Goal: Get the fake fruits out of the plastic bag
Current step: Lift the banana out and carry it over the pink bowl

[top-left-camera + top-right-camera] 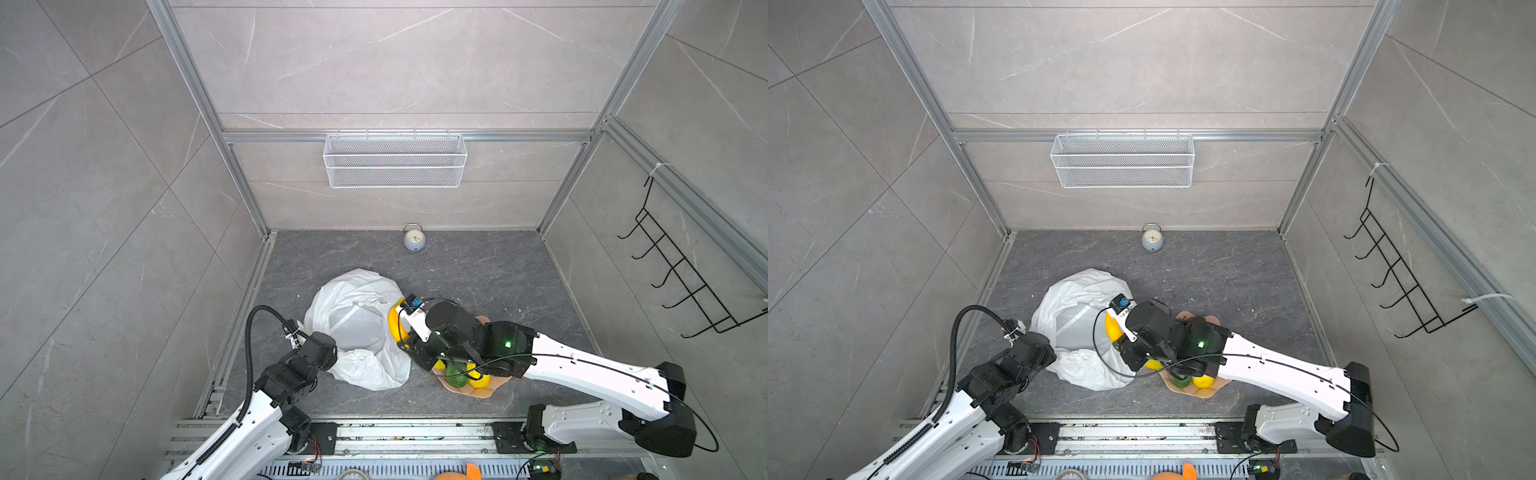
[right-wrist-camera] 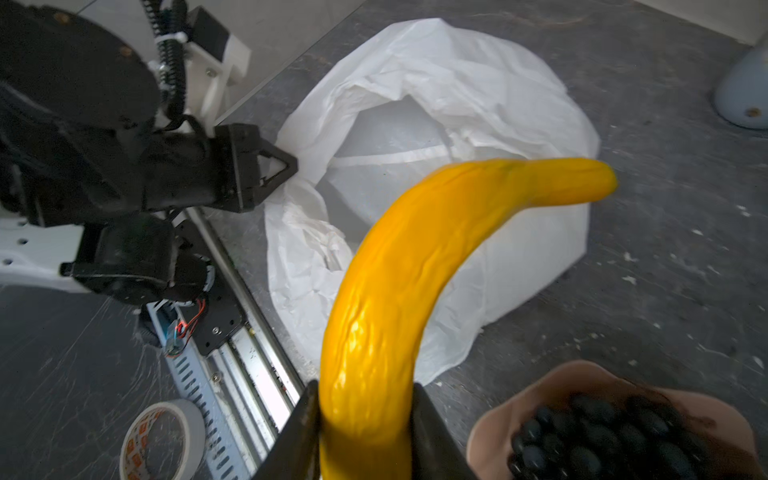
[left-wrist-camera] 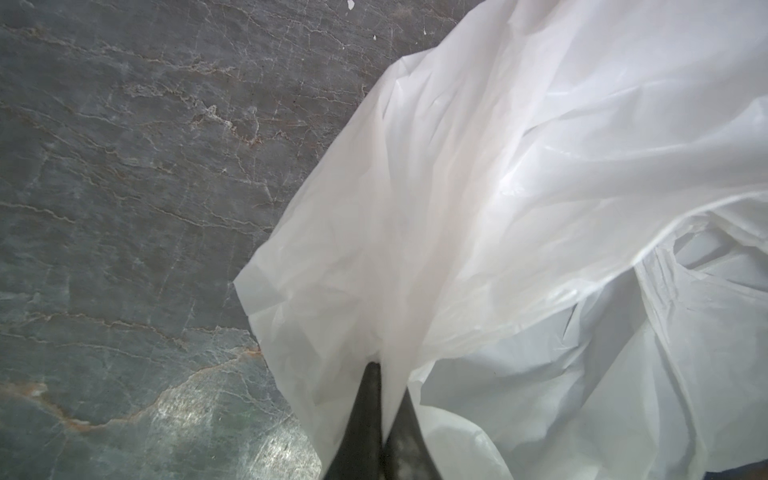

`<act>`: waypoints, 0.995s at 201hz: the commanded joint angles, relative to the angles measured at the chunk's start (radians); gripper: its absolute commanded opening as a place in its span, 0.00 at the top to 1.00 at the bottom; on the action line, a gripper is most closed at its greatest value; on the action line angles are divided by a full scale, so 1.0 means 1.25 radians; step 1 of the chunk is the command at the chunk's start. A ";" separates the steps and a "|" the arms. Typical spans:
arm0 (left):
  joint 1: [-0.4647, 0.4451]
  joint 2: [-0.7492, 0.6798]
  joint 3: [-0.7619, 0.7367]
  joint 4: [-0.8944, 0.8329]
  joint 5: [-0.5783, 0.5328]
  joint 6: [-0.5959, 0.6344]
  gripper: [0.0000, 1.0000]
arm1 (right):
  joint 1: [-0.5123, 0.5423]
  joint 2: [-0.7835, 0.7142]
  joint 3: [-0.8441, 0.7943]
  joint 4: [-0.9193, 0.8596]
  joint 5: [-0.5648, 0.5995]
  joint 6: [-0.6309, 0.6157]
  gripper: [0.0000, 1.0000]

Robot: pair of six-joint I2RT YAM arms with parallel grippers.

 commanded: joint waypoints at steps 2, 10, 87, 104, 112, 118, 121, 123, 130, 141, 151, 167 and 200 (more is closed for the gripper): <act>0.013 0.018 0.008 0.036 0.009 0.044 1.00 | -0.035 -0.045 -0.039 -0.102 0.128 0.062 0.67; 0.015 0.018 0.002 0.043 0.024 0.044 1.00 | -0.048 -0.058 -0.047 -0.120 0.158 0.079 0.67; 0.055 0.010 -0.030 0.056 0.070 0.069 1.00 | -0.144 -0.130 -0.135 -0.309 0.322 0.354 0.67; 0.056 0.013 -0.037 0.062 0.075 0.067 1.00 | -0.150 -0.144 -0.175 -0.319 0.325 0.431 0.67; 0.058 0.010 -0.043 0.066 0.076 0.063 1.00 | -0.152 -0.145 -0.192 -0.325 0.327 0.468 0.67; 0.058 0.009 -0.048 0.070 0.078 0.061 1.00 | -0.151 -0.146 -0.205 -0.323 0.324 0.489 0.67; 0.059 0.008 -0.050 0.073 0.078 0.060 1.00 | -0.151 -0.145 -0.210 -0.323 0.322 0.500 0.67; 0.059 0.007 -0.053 0.074 0.080 0.060 1.00 | -0.152 -0.144 -0.215 -0.322 0.321 0.505 0.67; 0.059 0.006 -0.057 0.078 0.083 0.057 1.00 | -0.151 -0.144 -0.228 -0.316 0.319 0.526 0.67; 0.060 0.006 -0.061 0.080 0.085 0.054 1.00 | -0.152 -0.146 -0.243 -0.314 0.324 0.566 0.67; 0.061 0.006 -0.059 0.079 0.086 0.057 1.00 | -0.152 -0.148 -0.257 -0.309 0.328 0.589 0.66; 0.063 0.005 -0.056 0.072 0.086 0.060 1.00 | -0.152 -0.142 -0.275 -0.302 0.329 0.623 0.66; 0.064 -0.004 -0.059 0.068 0.086 0.059 1.00 | -0.157 -0.110 -0.305 -0.255 0.307 0.657 0.66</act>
